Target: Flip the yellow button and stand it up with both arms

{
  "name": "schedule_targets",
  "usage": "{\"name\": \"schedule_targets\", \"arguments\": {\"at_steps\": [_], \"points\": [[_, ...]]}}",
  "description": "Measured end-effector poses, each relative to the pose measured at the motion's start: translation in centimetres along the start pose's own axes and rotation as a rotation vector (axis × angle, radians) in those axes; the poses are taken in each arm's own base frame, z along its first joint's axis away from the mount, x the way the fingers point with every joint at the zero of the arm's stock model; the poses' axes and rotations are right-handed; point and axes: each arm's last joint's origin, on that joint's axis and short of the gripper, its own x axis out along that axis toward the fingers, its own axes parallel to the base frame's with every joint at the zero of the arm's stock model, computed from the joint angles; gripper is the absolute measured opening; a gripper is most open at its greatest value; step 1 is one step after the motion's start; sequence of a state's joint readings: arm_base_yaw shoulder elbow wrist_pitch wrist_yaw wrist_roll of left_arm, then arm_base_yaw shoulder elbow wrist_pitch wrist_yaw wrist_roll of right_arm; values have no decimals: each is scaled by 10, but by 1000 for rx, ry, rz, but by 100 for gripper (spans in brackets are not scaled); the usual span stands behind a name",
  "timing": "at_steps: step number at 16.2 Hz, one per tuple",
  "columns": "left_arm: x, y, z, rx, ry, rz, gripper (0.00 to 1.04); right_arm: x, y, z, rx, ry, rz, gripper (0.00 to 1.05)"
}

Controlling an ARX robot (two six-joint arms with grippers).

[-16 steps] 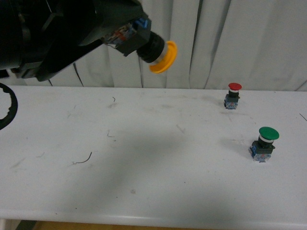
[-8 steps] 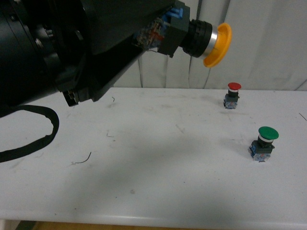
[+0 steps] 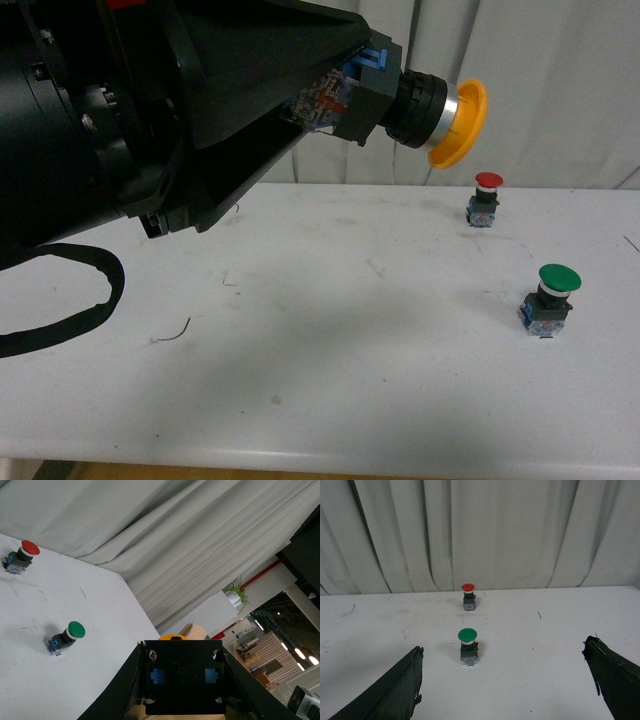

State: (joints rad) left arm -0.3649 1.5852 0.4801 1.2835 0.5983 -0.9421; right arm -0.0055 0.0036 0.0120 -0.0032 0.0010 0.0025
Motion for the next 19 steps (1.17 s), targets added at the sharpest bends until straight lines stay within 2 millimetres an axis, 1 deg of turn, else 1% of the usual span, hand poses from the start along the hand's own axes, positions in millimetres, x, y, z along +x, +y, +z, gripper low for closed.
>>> {"name": "schedule_targets", "arguments": {"at_steps": [2, 3, 4, 5, 7, 8, 9, 10, 11, 12, 13, 14, 15, 16, 17, 18, 19], "points": [[2, 0, -2, 3, 6, -2, 36, 0, 0, 0, 0, 0, 0, 98], [3, 0, -2, 3, 9, -3, 36, 1, 0, 7, 9, -91, 54, 98], [4, 1, -2, 4, 7, -2, 36, 5, -2, 24, -2, -256, 117, 98], [5, 0, -2, 5, 5, -4, 36, 14, -2, 27, 1, -272, 153, 98], [5, 0, -2, 5, 5, -3, 36, 43, 5, 28, 29, -290, 210, 98], [5, 0, -2, 8, 2, -2, 36, 63, 11, 39, 53, -316, 245, 98], [6, 0, -2, 13, 2, -3, 36, 85, 18, 55, 74, -366, 274, 98], [6, -1, -2, 16, 2, -5, 36, 115, 29, 70, 115, -369, 318, 98], [6, -2, -1, 26, -1, -8, 36, 134, 38, 70, 156, -327, 365, 98], [6, -4, 1, 33, -11, -12, 36, 145, 46, 66, 196, -284, 429, 98], [6, -4, 2, 36, -12, -14, 36, 150, 50, 65, 239, -282, 498, 98], [6, -4, 2, 36, -12, -14, 36, 155, 54, 59, 313, -223, 587, 98], [6, -4, 2, 37, -12, -15, 36, 161, 57, 44, 402, -120, 645, 98], [5, -4, 3, 39, -11, -16, 36, 167, 59, 23, 511, 20, 693, 98], [5, -4, 3, 38, -12, -14, 36, 168, 63, 6, 641, 152, 725, 98], [5, -4, 3, 39, -14, -14, 36, 168, 68, -6, 767, 271, 752, 98], [5, -4, 3, 39, -13, -14, 36, 168, 73, -14, 898, 373, 766, 98]]}}
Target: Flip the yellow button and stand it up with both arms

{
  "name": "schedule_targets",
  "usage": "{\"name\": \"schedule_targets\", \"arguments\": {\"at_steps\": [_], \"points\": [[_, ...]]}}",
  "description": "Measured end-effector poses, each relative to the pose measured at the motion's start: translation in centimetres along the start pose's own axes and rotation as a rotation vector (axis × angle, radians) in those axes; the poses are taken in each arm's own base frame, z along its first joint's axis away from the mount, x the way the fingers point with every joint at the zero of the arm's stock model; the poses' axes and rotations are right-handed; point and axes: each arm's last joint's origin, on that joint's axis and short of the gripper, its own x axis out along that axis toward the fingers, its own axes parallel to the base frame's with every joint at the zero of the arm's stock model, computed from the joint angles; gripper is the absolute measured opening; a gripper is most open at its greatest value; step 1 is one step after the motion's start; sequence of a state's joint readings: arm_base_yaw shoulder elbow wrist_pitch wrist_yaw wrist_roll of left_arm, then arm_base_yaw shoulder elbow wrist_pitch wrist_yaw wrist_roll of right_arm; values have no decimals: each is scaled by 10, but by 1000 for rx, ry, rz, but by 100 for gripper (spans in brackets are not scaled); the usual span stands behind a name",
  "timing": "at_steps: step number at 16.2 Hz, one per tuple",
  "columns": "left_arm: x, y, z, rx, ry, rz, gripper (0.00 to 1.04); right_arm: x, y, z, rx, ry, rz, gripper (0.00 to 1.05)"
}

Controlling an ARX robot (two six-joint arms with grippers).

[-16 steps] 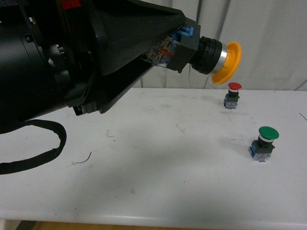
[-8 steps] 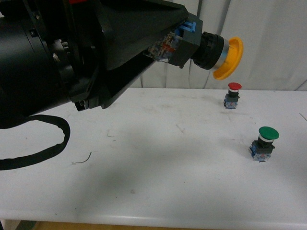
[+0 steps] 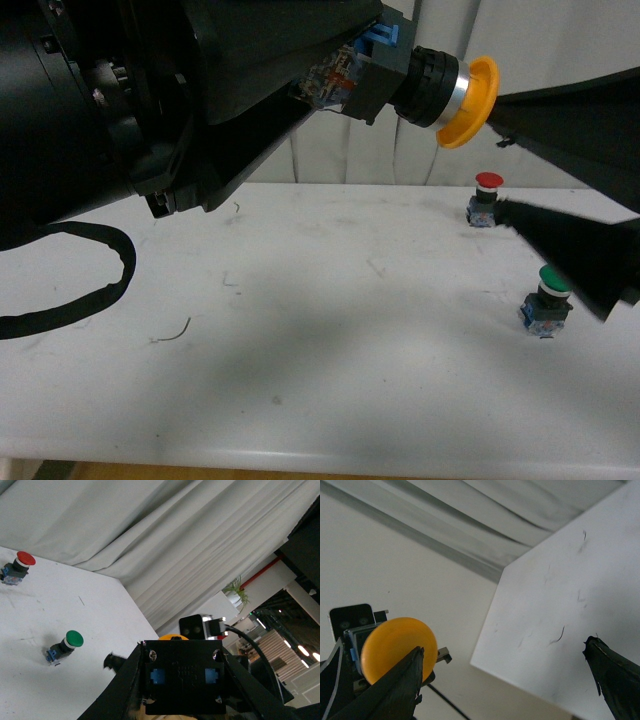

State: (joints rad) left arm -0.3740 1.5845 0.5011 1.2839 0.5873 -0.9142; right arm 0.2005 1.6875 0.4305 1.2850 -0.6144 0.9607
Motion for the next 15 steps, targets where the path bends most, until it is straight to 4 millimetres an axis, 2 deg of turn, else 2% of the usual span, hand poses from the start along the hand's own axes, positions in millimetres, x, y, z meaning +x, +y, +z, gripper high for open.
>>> {"name": "schedule_targets", "arguments": {"at_steps": [2, 4, 9, 12, 15], "points": [[0, 0, 0, 0, 1, 0, 36, 5, -6, -8, 219, 48, -11, 98], [1, 0, 2, 3, -3, -3, 36, 11, -2, -3, 310, 36, 12, 98], [1, 0, 3, 11, -16, 0, 36, 21, 13, 2, 362, -3, 44, 98], [1, 2, 1, 3, -2, 3, 36, 24, 30, 6, 334, -2, 112, 98], [2, 5, -1, -3, 3, 12, 36, 32, 38, -1, 329, 37, 140, 98]]}}
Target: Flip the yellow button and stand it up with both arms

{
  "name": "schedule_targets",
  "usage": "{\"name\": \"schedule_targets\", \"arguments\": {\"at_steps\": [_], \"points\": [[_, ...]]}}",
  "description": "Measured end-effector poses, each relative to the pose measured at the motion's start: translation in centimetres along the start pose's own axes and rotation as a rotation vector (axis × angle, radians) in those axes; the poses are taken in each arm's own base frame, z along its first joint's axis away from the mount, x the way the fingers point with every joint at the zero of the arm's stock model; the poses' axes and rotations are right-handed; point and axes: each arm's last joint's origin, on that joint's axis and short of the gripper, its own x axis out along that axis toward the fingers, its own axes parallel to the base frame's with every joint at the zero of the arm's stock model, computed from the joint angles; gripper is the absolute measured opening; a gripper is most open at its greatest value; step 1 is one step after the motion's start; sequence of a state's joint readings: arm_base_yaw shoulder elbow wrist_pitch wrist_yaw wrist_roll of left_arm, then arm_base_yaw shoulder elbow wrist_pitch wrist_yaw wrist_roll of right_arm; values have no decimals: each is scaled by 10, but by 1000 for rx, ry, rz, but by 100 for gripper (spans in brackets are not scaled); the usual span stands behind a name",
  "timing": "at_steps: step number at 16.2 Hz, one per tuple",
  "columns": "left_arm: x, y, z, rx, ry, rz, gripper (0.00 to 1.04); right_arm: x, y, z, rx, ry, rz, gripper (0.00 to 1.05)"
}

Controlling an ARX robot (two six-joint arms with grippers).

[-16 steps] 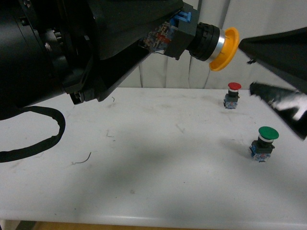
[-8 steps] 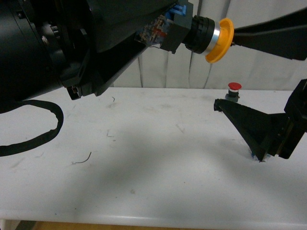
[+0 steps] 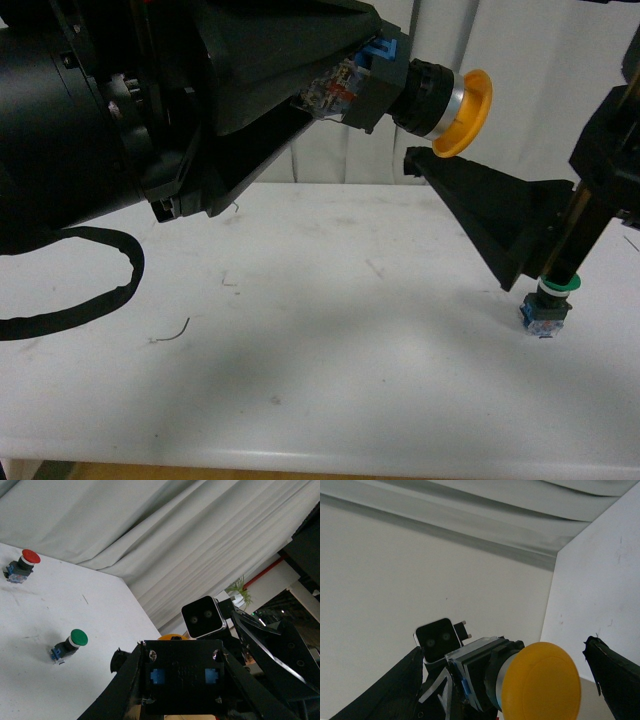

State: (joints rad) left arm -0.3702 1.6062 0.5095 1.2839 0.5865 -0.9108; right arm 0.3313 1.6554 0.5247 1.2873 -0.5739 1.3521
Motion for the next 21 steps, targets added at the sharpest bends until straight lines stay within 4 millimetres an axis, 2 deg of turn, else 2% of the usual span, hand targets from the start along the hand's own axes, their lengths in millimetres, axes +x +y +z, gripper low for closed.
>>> {"name": "schedule_targets", "arguments": {"at_steps": [5, 9, 13, 14, 20, 21], "points": [[0, 3, -1, -5, 2, 10, 36, 14, 0, -13, -6, 57, 11, 98], [-2, 5, 1, -20, 2, 13, 36, 16, -3, -7, -4, 31, 7, 58], [-3, 5, 2, -71, 13, 4, 35, 15, -2, -4, 27, 4, 8, 38], [-4, 6, 1, -73, 12, 8, 35, 15, -3, -4, 29, 0, 7, 35], [-4, 6, 1, -74, 16, 6, 36, 15, -3, -4, 31, -2, 4, 35], [-4, 6, 1, -67, 17, 9, 45, 14, -3, -3, 20, 3, 6, 35]]}}
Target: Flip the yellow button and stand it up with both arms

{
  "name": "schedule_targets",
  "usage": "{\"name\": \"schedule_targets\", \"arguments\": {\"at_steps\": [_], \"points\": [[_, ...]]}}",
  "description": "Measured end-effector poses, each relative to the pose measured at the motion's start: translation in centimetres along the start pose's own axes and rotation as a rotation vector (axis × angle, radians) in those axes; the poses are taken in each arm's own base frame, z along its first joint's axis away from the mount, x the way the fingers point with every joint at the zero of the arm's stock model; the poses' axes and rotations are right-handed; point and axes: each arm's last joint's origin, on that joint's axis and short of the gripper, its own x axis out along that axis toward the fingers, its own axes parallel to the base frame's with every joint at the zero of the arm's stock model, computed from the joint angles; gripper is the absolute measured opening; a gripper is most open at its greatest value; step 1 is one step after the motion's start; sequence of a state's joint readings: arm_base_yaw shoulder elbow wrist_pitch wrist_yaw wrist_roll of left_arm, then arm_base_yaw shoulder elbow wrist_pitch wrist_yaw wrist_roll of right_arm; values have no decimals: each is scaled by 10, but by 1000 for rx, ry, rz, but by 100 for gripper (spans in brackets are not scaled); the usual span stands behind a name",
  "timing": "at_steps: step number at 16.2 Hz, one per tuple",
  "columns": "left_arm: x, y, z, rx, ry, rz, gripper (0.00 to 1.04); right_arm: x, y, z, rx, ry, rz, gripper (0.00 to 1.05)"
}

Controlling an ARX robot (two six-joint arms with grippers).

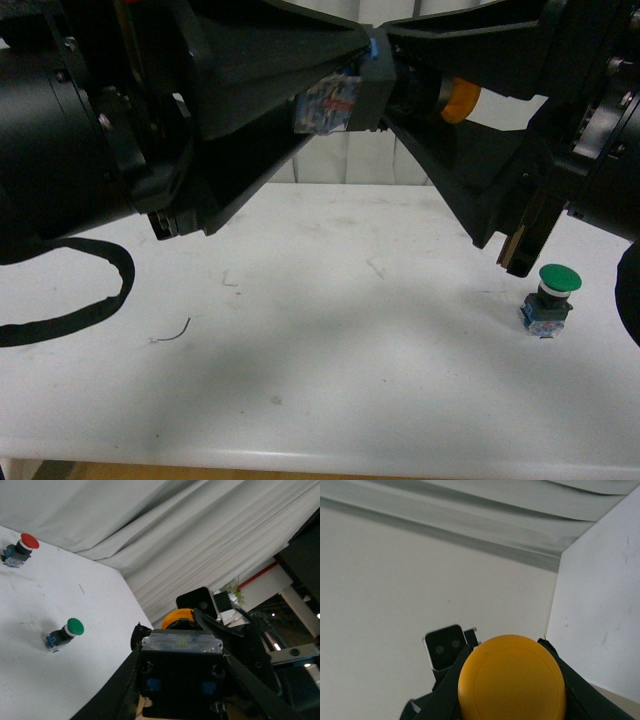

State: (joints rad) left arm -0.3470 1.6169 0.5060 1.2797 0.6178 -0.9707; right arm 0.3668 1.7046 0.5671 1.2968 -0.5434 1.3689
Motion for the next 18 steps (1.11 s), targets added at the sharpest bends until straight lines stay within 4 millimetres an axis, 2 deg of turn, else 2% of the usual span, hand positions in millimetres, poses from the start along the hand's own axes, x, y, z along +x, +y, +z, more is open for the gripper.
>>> {"name": "schedule_targets", "arguments": {"at_steps": [4, 5, 6, 8, 10, 15, 17, 18], "points": [[-7, 1, 9, 33, -36, 12, 92, -2, -4, -2, -44, 0, -25, 34], [-11, 1, 12, 40, -48, 16, 100, -2, -4, -2, -46, -1, -26, 34], [-16, 0, 16, 49, -60, 16, 97, -2, -4, -1, -46, -3, -26, 34], [-30, -7, 27, 94, -97, 13, 98, -4, -5, 2, -48, -22, -31, 34], [-50, -8, 34, 128, -120, 43, 98, -5, -6, 4, -49, -32, -34, 34], [-82, -7, 39, 163, -176, 187, 98, -8, -7, 9, -50, -49, -40, 34], [-111, -22, 42, 276, -231, 330, 98, -9, -6, 11, -52, -59, -41, 34], [-123, -38, 40, 370, -232, 387, 98, -9, -6, 13, -54, -65, -41, 34]]}}
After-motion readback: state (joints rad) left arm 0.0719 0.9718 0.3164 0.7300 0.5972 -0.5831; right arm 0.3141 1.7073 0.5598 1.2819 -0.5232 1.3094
